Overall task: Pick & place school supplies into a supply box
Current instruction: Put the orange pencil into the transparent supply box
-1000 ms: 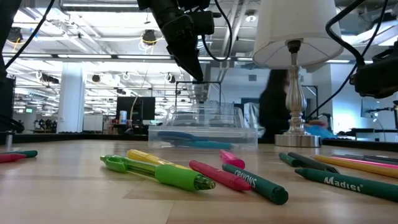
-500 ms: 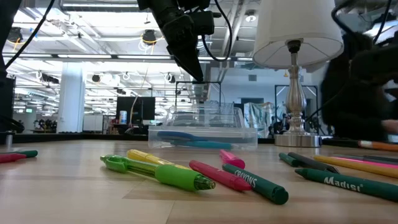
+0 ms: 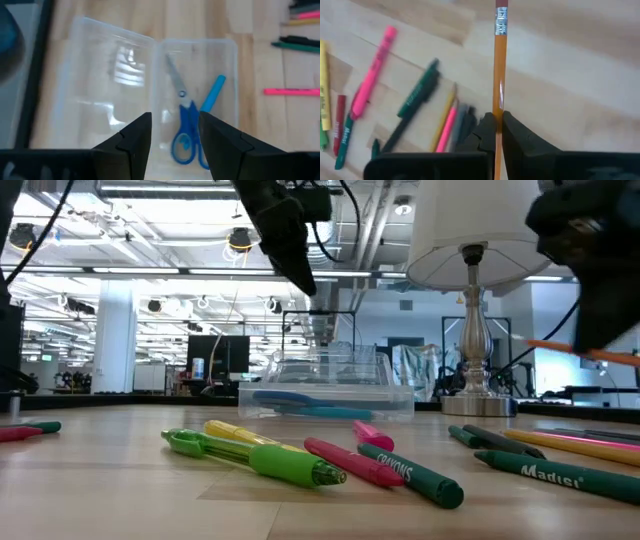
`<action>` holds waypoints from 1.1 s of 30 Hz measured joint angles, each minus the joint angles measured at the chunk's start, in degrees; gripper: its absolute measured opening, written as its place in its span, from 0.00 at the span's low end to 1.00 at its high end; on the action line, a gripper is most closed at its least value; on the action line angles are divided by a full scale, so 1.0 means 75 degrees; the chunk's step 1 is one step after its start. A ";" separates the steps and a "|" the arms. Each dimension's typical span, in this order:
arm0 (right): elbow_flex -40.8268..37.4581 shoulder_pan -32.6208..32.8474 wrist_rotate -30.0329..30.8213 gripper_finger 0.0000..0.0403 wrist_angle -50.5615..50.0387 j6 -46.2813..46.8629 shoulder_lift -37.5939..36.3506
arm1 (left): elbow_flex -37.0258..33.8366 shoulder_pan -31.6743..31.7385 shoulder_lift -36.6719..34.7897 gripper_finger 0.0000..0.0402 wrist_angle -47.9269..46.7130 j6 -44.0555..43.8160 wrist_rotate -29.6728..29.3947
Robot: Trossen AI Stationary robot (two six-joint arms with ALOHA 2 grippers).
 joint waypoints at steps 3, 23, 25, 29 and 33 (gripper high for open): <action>0.0000 -0.0267 0.0329 0.00 0.0017 -0.0813 -0.0229 | 0.0000 0.0117 -0.0461 0.39 -0.0055 -0.0069 -0.0256; 0.0012 -0.4248 -0.0708 0.00 0.3745 -0.8367 -0.0664 | 0.0006 0.0272 -0.2575 0.39 -0.1139 -0.1890 -0.1285; 0.0012 -0.4669 -0.0965 0.00 0.4275 -0.8920 -0.0664 | 0.0006 0.0120 -0.2575 0.39 -0.1274 -0.2081 -0.1362; 0.0012 -0.5403 -0.1622 0.00 0.5229 -0.9829 -0.0667 | 0.0006 -0.0240 -0.2575 0.39 -0.1465 -0.2346 -0.1745; 0.0018 -0.5827 -0.2284 0.00 0.5901 -1.0449 -0.0454 | 0.0006 -0.0593 -0.2575 0.39 -0.1527 -0.2556 -0.2371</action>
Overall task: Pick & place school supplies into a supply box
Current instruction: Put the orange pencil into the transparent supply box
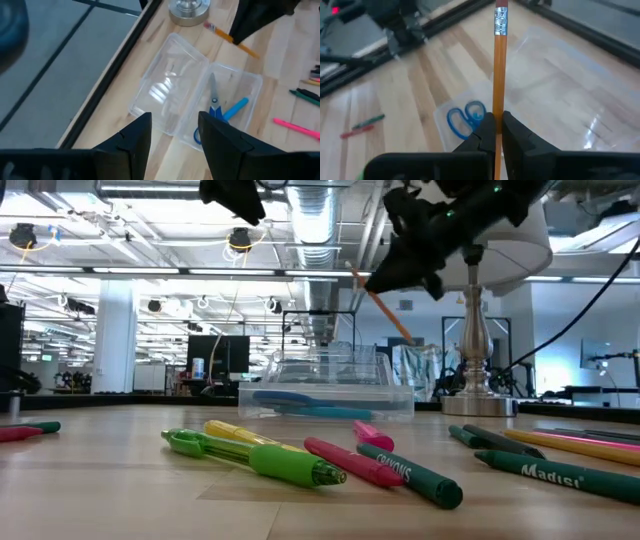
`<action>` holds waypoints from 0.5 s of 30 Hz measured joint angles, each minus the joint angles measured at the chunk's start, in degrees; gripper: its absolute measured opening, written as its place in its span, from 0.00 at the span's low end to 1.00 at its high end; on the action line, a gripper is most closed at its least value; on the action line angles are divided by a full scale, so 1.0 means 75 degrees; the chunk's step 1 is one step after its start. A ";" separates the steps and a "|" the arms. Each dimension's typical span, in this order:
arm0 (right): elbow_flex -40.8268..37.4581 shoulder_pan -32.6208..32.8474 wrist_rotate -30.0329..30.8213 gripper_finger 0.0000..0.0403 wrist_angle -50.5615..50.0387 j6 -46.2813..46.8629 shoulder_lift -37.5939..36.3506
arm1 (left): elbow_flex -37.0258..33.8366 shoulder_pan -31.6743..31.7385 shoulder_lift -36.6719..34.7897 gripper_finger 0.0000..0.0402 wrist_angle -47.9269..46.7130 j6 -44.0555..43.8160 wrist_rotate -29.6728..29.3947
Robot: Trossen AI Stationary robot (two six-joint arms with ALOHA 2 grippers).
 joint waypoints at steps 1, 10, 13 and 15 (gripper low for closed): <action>-0.0010 -0.0066 -0.0174 0.00 0.0066 -0.0092 0.0078 | 0.0000 -0.0077 0.0000 0.39 -0.0015 -0.0044 -0.0134; -0.0012 -0.0194 -0.1025 0.00 0.0827 -0.0548 0.1129 | 0.0000 -0.0539 0.0000 0.39 -0.0404 -0.0716 -0.0857; -0.0006 -0.0194 -0.1244 0.00 0.1088 -0.0687 0.1447 | 0.0000 -0.0665 0.0000 0.39 -0.0502 -0.0932 -0.1027; 0.0034 -0.0194 -0.1296 0.00 0.1071 -0.0762 0.1649 | 0.0000 -0.0720 0.0000 0.39 -0.0528 -0.1049 -0.1061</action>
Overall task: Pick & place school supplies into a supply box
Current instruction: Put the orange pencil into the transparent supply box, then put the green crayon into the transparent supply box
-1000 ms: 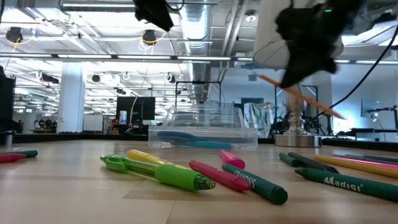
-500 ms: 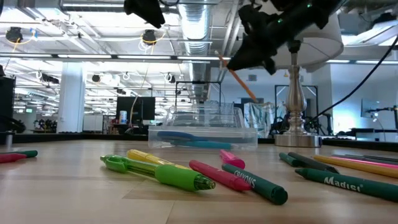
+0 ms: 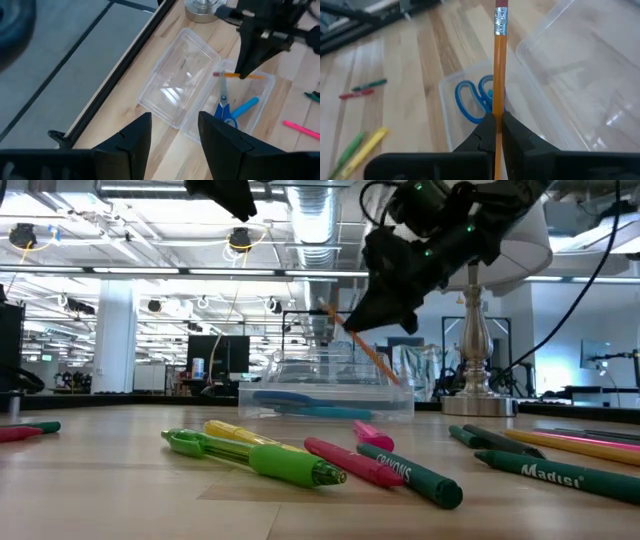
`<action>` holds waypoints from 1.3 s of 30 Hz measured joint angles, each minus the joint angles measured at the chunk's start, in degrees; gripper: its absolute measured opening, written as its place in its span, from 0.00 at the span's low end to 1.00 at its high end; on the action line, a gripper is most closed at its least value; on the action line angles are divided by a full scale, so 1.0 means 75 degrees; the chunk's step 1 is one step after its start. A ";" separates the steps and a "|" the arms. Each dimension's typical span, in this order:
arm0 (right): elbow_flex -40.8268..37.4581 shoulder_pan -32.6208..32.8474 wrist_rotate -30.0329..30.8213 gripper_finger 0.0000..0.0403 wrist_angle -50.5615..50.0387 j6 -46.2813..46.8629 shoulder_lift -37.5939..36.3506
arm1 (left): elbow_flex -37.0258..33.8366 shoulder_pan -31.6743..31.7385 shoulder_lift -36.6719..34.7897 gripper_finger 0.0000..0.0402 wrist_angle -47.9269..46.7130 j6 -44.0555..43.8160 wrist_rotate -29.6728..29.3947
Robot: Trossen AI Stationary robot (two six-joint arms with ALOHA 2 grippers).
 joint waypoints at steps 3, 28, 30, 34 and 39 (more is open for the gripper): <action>0.0113 0.0000 -0.0117 0.01 0.0017 -0.0200 0.0247 | 0.0000 -0.0104 0.0000 0.39 -0.0038 -0.0155 -0.0063; 0.1289 0.0119 -0.0522 0.17 -0.1564 -0.0854 0.1054 | -0.0006 -0.0591 0.0015 0.39 -0.0688 -0.0535 -0.0353; 0.1292 0.0117 -0.0519 0.17 -0.1627 -0.0849 0.0857 | -0.0006 -0.0630 0.0057 0.39 -0.1023 -0.0639 -0.0035; 0.1298 0.0137 -0.0337 0.17 -0.2414 -0.0689 0.0384 | -0.0009 -0.0794 0.0155 0.39 -0.1819 -0.1421 0.0188; 0.1295 0.0134 0.0242 0.17 -0.4194 -0.0094 -0.0285 | -0.0440 -0.1187 0.0218 0.39 -0.1974 -0.3111 0.0086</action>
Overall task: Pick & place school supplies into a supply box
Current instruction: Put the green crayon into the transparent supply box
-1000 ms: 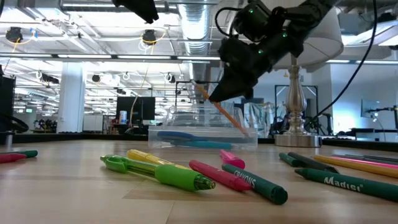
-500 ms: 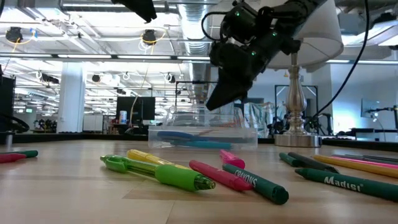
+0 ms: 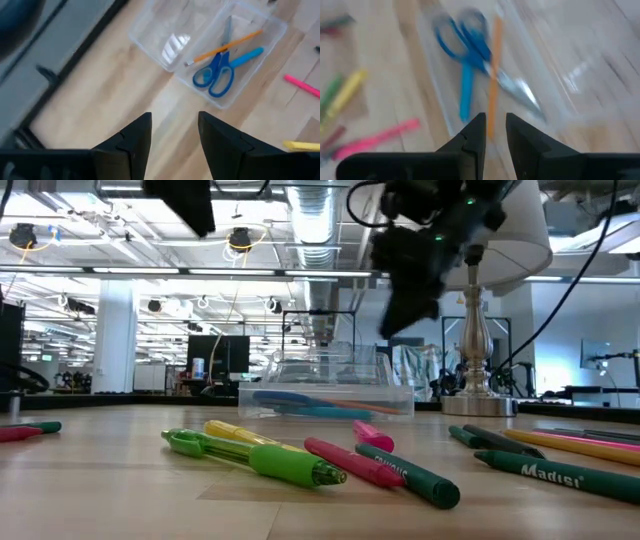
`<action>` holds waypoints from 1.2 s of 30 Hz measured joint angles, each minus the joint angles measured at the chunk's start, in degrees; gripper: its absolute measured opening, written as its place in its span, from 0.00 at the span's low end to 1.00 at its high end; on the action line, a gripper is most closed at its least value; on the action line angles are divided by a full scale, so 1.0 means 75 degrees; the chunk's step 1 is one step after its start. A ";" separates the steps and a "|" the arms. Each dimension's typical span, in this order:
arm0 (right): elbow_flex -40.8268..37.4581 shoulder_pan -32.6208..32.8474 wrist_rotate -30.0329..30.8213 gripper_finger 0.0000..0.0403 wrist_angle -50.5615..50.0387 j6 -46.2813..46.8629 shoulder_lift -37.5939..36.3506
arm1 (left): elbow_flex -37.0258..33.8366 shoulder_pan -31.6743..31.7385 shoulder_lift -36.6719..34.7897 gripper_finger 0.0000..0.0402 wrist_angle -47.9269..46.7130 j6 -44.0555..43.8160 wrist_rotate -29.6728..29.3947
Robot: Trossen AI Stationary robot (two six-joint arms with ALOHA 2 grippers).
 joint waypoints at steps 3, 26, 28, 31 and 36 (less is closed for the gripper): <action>-0.0002 0.0053 0.0285 0.17 -0.1032 0.0181 -0.0331 | -0.0602 -0.0322 0.0034 0.39 0.0246 -0.0981 0.0355; -0.1216 0.0784 0.0906 0.17 -0.2318 0.0198 -0.2857 | -0.3209 -0.3108 0.1438 0.28 0.3678 -0.7060 0.2276; -0.1318 0.0784 0.0903 0.17 -0.2140 0.0207 -0.2980 | -0.3209 -0.3158 0.1735 0.27 0.3855 -0.7104 0.2558; -0.1483 0.0784 0.0903 0.17 -0.2198 0.0253 -0.3141 | -0.3209 -0.3189 0.2085 0.26 0.4082 -0.7107 0.2982; -0.1524 0.0784 0.0873 0.17 -0.2136 0.0259 -0.3165 | -0.3209 -0.3211 0.2389 0.26 0.4195 -0.7145 0.3202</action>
